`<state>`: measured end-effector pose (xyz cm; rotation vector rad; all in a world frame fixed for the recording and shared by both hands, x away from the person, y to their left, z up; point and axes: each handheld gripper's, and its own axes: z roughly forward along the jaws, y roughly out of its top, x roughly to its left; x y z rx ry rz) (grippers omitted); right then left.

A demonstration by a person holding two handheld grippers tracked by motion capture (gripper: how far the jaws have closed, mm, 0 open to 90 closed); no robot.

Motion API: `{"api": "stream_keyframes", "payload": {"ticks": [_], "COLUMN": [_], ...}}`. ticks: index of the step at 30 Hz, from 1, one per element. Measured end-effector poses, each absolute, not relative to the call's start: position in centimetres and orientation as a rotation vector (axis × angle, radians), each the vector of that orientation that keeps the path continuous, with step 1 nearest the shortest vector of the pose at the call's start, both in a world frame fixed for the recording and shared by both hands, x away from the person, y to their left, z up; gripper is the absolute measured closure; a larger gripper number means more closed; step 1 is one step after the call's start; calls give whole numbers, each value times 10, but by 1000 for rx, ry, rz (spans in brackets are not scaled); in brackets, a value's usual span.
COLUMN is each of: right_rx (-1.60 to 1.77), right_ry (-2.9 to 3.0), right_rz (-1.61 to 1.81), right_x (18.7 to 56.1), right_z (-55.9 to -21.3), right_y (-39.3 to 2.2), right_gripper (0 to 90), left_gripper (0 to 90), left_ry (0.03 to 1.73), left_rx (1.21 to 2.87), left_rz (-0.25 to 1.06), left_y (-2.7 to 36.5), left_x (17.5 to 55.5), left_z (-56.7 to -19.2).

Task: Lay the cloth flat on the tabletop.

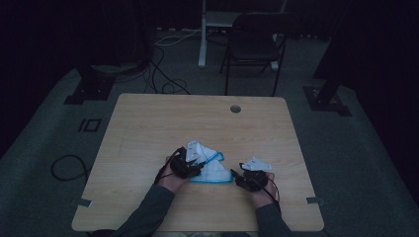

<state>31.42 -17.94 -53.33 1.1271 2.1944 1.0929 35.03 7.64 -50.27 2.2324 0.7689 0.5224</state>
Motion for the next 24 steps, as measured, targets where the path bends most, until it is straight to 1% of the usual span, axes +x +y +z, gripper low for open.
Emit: {"api": "stream_keyframes", "payload": {"ticks": [10, 18, 19, 21, 24], "right_rx": [1124, 1116, 1115, 1114, 1112], "right_ry": [2203, 2211, 2212, 2213, 2218], "right_rz": [1101, 1099, 1099, 1100, 1098], "right_x": [314, 314, 314, 314, 314], "right_z": [-534, -534, -534, -534, -534], "right_y": [-176, -175, -174, -174, -173], "right_gripper": [544, 541, 539, 538, 536], "left_gripper": [568, 571, 579, 626, 753], "left_ry": [741, 761, 766, 769, 774], "left_rx": [2298, 2350, 2352, 2356, 2356], "left_rz": [523, 574, 582, 585, 568], "left_y": [52, 42, 41, 41, 42], "left_x": [366, 372, 373, 374, 376], "left_z": [-514, -524, -525, -525, -522]}}
